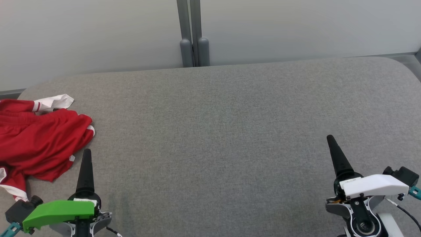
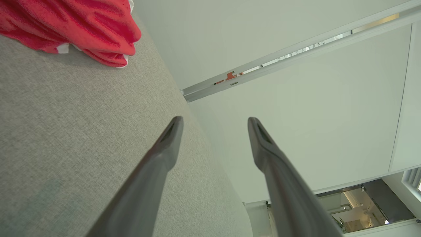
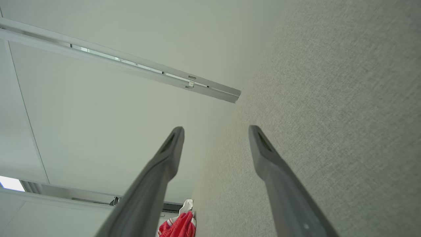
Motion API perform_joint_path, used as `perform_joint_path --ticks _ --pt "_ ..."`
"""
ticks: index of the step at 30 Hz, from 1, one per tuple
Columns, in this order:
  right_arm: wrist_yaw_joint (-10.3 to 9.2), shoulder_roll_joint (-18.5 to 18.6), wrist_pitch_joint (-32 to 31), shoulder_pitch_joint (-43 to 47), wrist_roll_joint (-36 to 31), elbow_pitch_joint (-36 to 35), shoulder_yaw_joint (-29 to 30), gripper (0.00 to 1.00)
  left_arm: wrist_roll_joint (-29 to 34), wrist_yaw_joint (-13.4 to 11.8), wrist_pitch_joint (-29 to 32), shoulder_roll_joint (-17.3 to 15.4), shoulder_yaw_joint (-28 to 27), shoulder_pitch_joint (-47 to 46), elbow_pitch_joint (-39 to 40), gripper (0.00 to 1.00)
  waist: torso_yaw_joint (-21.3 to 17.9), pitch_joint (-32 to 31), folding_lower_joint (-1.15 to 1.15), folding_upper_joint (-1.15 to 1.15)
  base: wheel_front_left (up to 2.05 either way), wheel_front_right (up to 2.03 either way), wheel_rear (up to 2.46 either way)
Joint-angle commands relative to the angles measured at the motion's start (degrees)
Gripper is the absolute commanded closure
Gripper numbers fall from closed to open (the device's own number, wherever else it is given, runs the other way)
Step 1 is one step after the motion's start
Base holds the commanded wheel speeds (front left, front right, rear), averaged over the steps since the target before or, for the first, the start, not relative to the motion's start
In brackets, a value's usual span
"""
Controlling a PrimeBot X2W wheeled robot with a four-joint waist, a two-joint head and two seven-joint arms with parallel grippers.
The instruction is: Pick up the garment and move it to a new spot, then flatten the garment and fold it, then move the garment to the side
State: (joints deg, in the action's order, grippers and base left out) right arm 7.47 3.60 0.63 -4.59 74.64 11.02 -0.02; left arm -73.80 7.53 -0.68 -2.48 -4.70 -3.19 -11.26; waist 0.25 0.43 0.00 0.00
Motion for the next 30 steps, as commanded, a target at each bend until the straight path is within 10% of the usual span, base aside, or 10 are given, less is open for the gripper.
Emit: perform_joint_path --ticks 1,30 --pt "0.02 0.8 0.7 -1.7 -3.2 -1.2 -0.8 0.00 3.8 0.0 -0.7 -0.2 0.0 -1.0 1.3 0.00 0.0 0.0 0.00 0.00 0.00 0.00 0.00" --pt "0.02 1.7 6.3 -2.2 -36.3 -3.2 -5.8 0.00 38.2 -4.0 -6.2 -0.3 3.2 -0.1 5.0 0.00 -0.1 0.2 0.00 0.00 0.00 0.00 0.00"
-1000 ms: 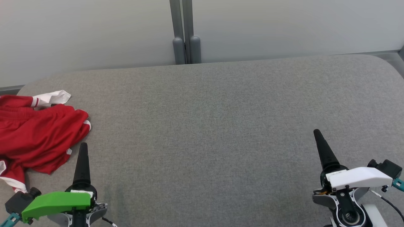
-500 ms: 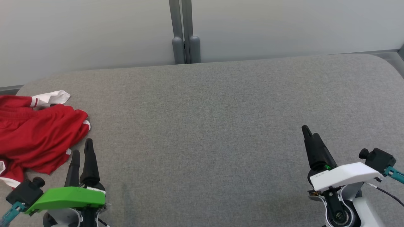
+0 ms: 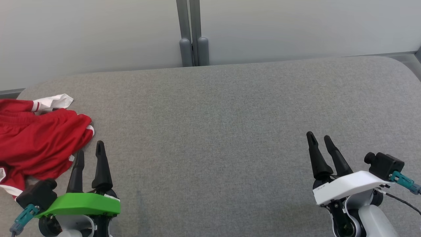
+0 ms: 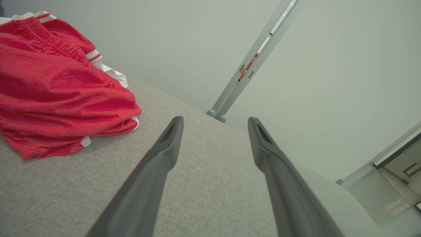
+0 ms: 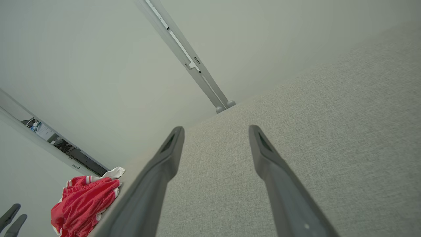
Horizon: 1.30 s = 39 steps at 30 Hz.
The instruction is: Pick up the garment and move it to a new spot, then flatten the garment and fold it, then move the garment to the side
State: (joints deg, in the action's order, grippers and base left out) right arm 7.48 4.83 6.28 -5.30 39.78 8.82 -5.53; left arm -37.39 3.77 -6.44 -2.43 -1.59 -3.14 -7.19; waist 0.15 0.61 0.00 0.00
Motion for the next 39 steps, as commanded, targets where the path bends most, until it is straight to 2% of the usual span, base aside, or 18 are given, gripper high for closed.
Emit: perform_joint_path --ticks 1,21,39 --pt "0.01 0.5 0.7 -1.5 -2.1 -1.1 -0.4 0.00 2.3 -0.3 -0.5 -0.4 0.2 -0.2 1.0 0.00 0.0 0.0 0.00 0.00 0.00 0.00 0.00" --pt "0.01 0.9 3.8 -1.4 -15.1 -2.7 -2.6 0.00 14.5 -1.0 -3.6 -0.5 1.3 0.4 1.6 0.00 -0.1 -0.1 0.00 0.00 0.00 0.00 0.00" --pt "0.02 1.2 6.1 -1.7 -23.7 -1.9 -4.0 0.00 23.9 -1.5 -5.9 -0.6 2.1 0.5 0.4 0.00 -0.1 -0.2 0.00 0.00 0.00 0.00 0.00"
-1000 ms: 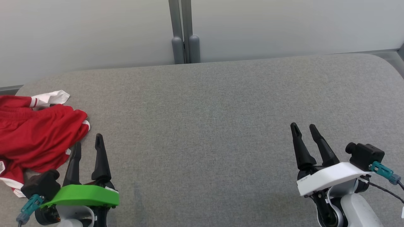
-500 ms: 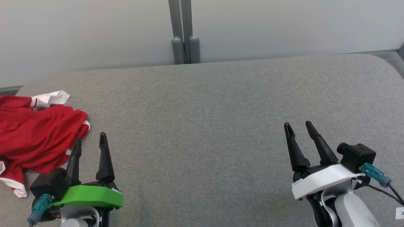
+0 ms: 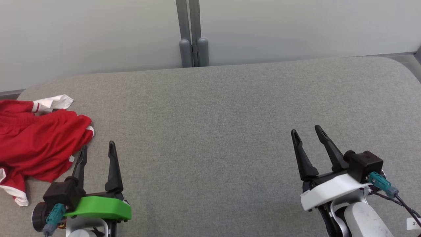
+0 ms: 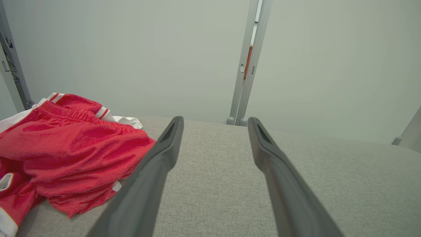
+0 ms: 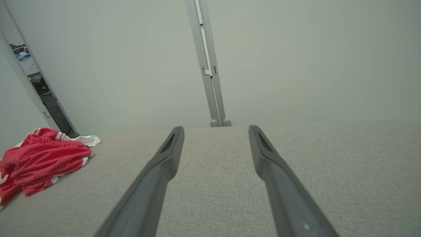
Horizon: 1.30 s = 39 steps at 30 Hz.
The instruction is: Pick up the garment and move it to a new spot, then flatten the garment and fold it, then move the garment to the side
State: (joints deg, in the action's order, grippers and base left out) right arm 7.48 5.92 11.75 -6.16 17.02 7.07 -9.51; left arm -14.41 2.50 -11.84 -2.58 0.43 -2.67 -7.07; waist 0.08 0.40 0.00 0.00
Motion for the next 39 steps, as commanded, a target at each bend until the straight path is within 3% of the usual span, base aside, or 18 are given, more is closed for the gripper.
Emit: perform_joint_path --ticks 1,25,39 --pt "0.02 0.0 0.8 -0.9 -1.2 -0.2 0.0 0.00 1.3 -0.2 -0.6 -0.5 0.1 0.1 0.2 0.00 0.0 0.0 0.00 0.00 0.00 0.00 0.00" --pt "0.01 0.0 3.2 -0.8 -9.6 -0.4 -1.1 0.00 10.0 0.0 -3.1 -0.5 0.6 0.2 -0.2 0.00 0.0 -0.1 0.00 0.00 0.00 0.00 0.00" --pt "0.01 -0.3 3.5 -0.4 -9.8 -0.7 -0.8 0.00 9.7 -0.4 -3.4 -0.5 0.8 0.3 -0.4 0.00 0.0 0.0 0.00 0.00 0.00 0.00 0.00"
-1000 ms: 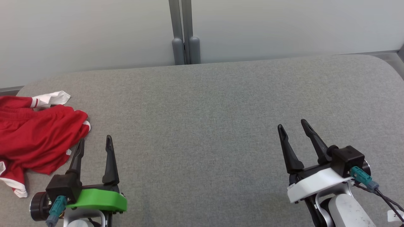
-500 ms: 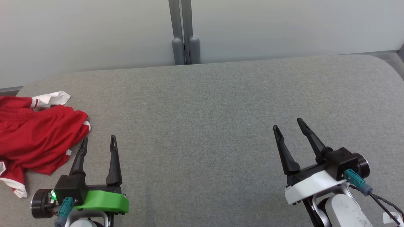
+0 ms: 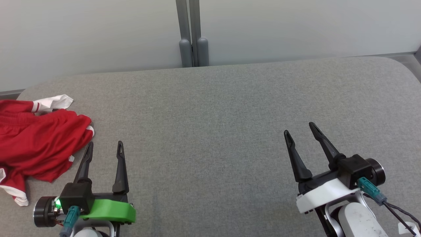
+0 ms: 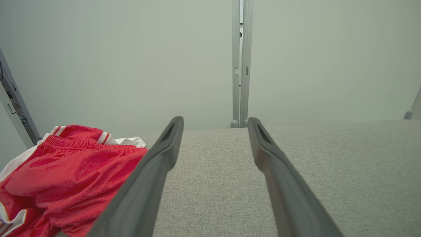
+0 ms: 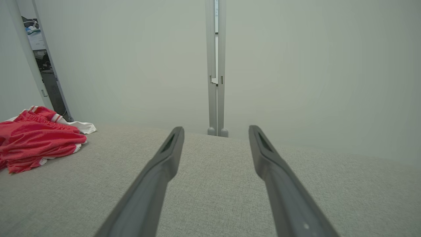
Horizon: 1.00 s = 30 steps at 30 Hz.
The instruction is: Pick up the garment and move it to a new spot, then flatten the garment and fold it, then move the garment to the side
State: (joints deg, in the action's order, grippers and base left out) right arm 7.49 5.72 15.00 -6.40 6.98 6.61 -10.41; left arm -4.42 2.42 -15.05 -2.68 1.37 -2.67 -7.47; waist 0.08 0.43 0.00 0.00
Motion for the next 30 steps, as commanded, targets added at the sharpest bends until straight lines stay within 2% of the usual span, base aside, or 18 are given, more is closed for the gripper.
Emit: perform_joint_path --ticks 1,9,15,26,30 --pt "0.00 -0.2 0.3 -0.2 0.3 -0.3 0.1 0.00 -0.4 -0.3 -0.2 -0.4 -0.1 0.3 -0.1 0.00 0.0 0.0 0.00 0.00 0.00 0.00 0.00" --pt "0.00 -0.4 0.3 -0.1 0.9 0.0 0.8 0.00 -1.6 -0.5 -0.2 -0.4 -0.6 0.1 -1.1 0.00 0.3 0.4 0.00 0.00 0.00 0.00 0.00" --pt "0.00 -1.1 0.2 0.0 2.3 1.2 1.0 0.00 -3.6 -0.3 -0.2 -0.4 -1.6 -0.8 -2.2 0.00 2.4 1.3 0.00 0.00 0.00 0.00 0.00" --pt "0.00 -1.4 0.2 -1.1 4.4 3.7 0.4 0.00 -4.3 -0.9 -0.2 -0.4 -2.8 -1.7 -2.5 0.00 12.9 3.0 0.00 0.00 0.00 0.00 0.00" --pt "0.00 -0.7 0.2 -1.5 6.5 4.7 -1.6 0.00 -4.5 -0.8 -0.2 -0.4 -3.8 -1.8 -2.5 0.00 16.9 3.2 0.00 0.00 0.00 0.00 0.00"
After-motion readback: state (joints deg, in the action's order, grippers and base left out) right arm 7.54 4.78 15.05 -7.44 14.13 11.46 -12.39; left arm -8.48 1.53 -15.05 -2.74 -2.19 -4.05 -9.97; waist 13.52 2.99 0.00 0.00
